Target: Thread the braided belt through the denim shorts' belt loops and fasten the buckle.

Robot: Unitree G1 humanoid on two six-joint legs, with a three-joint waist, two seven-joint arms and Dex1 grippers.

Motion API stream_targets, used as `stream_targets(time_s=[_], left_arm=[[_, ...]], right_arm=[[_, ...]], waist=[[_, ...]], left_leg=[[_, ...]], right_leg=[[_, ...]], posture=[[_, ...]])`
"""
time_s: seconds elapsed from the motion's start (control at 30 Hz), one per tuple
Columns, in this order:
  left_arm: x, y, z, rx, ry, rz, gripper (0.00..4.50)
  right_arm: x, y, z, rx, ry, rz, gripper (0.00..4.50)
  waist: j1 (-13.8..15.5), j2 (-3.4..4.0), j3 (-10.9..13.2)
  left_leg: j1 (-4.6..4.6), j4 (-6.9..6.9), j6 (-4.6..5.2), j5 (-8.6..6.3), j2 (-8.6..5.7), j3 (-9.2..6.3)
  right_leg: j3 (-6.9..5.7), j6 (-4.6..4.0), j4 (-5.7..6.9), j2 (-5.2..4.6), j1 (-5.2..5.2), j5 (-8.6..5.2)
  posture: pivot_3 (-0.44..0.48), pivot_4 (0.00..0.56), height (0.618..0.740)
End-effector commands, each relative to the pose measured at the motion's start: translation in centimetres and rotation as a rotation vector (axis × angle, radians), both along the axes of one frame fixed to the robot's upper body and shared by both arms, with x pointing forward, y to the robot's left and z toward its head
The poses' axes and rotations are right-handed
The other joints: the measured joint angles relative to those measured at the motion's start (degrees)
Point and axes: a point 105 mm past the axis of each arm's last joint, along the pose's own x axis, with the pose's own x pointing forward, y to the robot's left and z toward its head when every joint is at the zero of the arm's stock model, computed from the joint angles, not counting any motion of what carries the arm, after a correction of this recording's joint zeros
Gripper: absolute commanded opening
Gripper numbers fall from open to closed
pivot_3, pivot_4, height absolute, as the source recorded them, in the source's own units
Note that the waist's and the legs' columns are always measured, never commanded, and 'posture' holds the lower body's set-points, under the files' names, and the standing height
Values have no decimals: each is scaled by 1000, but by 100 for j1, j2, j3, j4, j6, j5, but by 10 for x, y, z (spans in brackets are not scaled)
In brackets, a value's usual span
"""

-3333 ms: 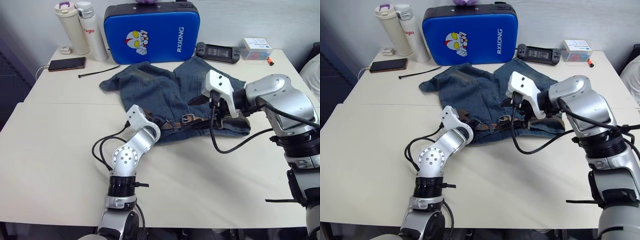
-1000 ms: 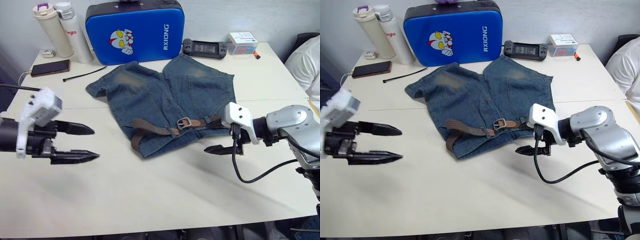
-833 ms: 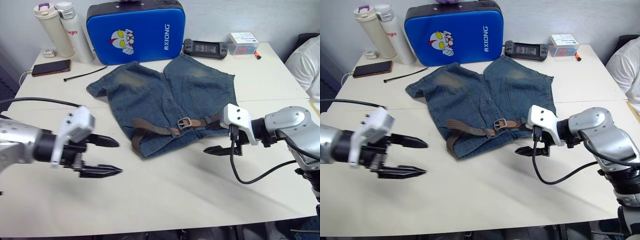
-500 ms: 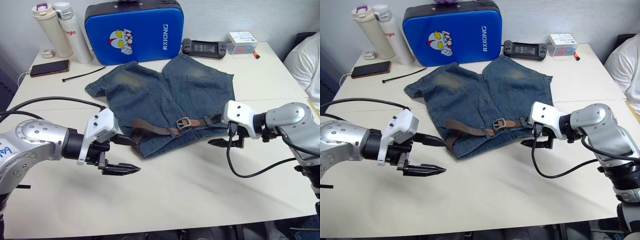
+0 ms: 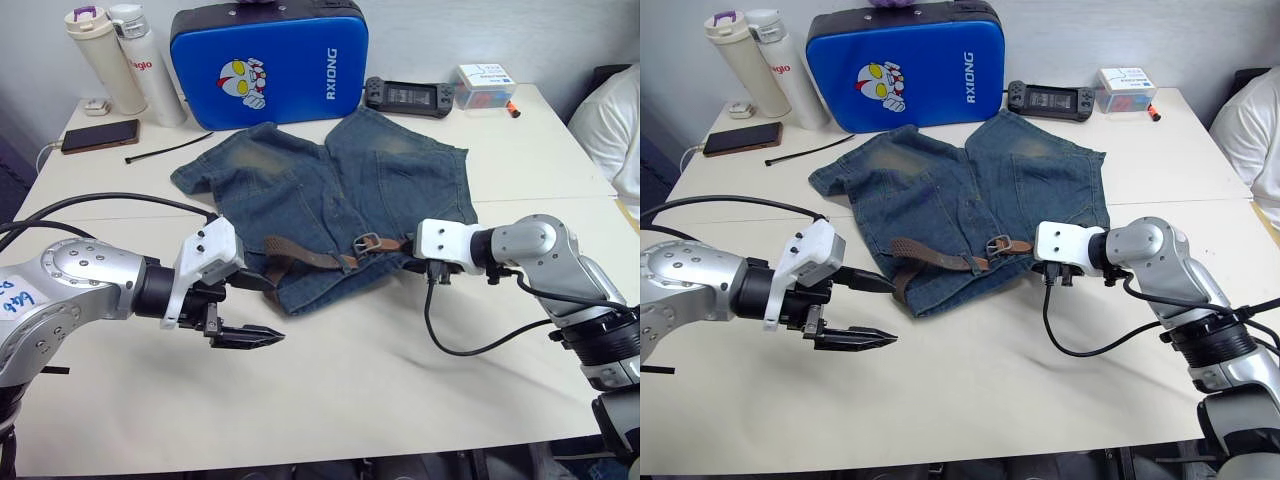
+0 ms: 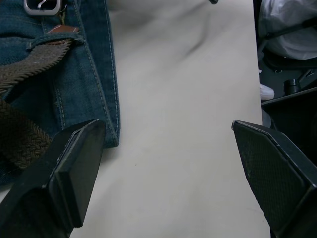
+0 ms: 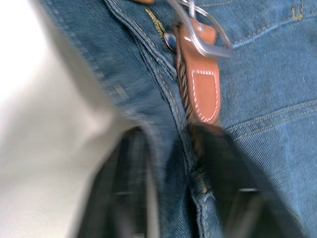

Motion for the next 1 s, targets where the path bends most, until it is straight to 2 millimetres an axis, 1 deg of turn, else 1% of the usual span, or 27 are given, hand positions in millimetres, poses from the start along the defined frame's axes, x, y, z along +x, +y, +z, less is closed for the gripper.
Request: stream_targets(time_s=[0.03, 0.3, 0.4, 0.53, 0.67, 0.73, 0.83, 0.93, 0.97, 1.0], left_arm=[[3, 8, 12, 12, -59, 22, 4500], [7, 33, 10, 93, -52, 62, 4500], [8, 37, 12, 105, -55, 64, 4500], [6, 41, 15, 121, -51, 55, 4500], [4, 45, 16, 148, -42, 49, 4500], [4, 47, 16, 159, -41, 46, 4500], [5, 49, 14, 170, -41, 48, 4500], [3, 49, 12, 166, -25, 51, 4500], [4, 50, 12, 164, -19, 57, 4500], [4, 50, 12, 163, -17, 62, 4500]], right_arm=[[-9, 13, 4, 1, -18, 70, 48], [-45, 50, 3, 43, 40, 248, 48], [-51, 59, 1, 49, 46, 263, 48], [-51, 69, -4, 68, 53, 248, 48], [-59, 81, -9, 94, 101, 234, 48], [-61, 84, -10, 104, 116, 222, 48], [-58, 79, -11, 105, 125, 171, 48], [-58, 73, -3, 131, 151, 147, 1165], [-60, 72, 1, 142, 170, 153, 1735], [-62, 70, 6, 151, 182, 158, 2183]], waist=[[-19, 0, 0], [-101, 0, 0], [-101, 0, 0], [-102, 0, 0], [-103, 0, 0], [-109, 0, 0], [-106, 0, 0], [-105, 0, 0], [-99, 0, 0], [-93, 0, 0]], left_leg=[[0, 0, 0, 0, 1, 0], [-1, -4, -1, -1, 5, -4], [-1, -4, -2, -1, 5, -6], [-1, -3, -2, -1, 4, -7], [0, -3, -2, -2, 4, -10], [0, -3, -2, -2, 4, -11], [0, -4, -2, -2, 3, -11], [-1, -3, -2, -2, 3, -11], [-1, -3, -2, -2, 2, -11], [-1, -3, -2, -2, 1, -11]], right_leg=[[-1, 0, 2, 1, 0, 0], [-5, 0, 9, 2, -4, 0], [-6, 0, 8, 3, -4, 0], [-5, 0, 9, 2, -3, 0], [-6, 0, 9, 2, -3, 0], [-6, -1, 11, 3, -3, 0], [-6, -1, 14, 3, -5, 0], [-5, -1, 14, 3, -4, 0], [-5, -1, 14, 2, -4, 0], [-5, -1, 13, 1, -4, 0]], posture=[[0, 150, 664], [0, 150, 664], [0, 150, 664], [0, 150, 664], [0, 150, 664], [0, 150, 664], [0, 150, 664], [0, 150, 664], [0, 150, 664], [0, 150, 664]])
